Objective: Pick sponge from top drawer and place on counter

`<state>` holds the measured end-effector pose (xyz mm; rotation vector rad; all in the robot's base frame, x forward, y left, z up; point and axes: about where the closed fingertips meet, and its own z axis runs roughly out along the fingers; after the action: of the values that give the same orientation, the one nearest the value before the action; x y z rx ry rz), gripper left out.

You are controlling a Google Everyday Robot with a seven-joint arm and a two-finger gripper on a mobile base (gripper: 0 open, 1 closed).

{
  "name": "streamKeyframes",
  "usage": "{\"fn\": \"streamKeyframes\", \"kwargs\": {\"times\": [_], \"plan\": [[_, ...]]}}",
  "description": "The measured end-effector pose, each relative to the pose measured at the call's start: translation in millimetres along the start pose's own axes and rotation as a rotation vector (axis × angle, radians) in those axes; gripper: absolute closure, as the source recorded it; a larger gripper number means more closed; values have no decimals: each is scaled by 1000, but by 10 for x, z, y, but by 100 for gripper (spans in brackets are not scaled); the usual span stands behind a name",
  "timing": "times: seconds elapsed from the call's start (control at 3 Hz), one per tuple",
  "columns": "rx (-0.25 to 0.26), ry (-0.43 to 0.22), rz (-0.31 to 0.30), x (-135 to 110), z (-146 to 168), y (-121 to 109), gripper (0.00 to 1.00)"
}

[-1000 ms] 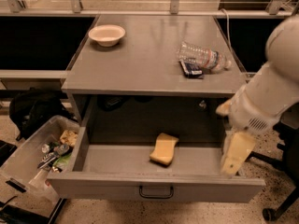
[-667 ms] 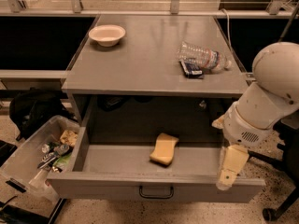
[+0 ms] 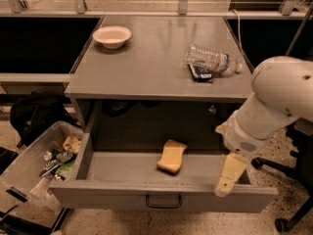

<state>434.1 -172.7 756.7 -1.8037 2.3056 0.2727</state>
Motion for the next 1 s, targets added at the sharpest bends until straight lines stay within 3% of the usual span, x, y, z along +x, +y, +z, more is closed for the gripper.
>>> {"fn": "streamKeyframes", "kwargs": {"times": [0.33, 0.67, 1.0], "plan": [[-10, -20, 50, -214, 759, 31, 0], [46, -59, 80, -319, 812, -92, 0], [46, -59, 80, -319, 812, -92, 0]]}}
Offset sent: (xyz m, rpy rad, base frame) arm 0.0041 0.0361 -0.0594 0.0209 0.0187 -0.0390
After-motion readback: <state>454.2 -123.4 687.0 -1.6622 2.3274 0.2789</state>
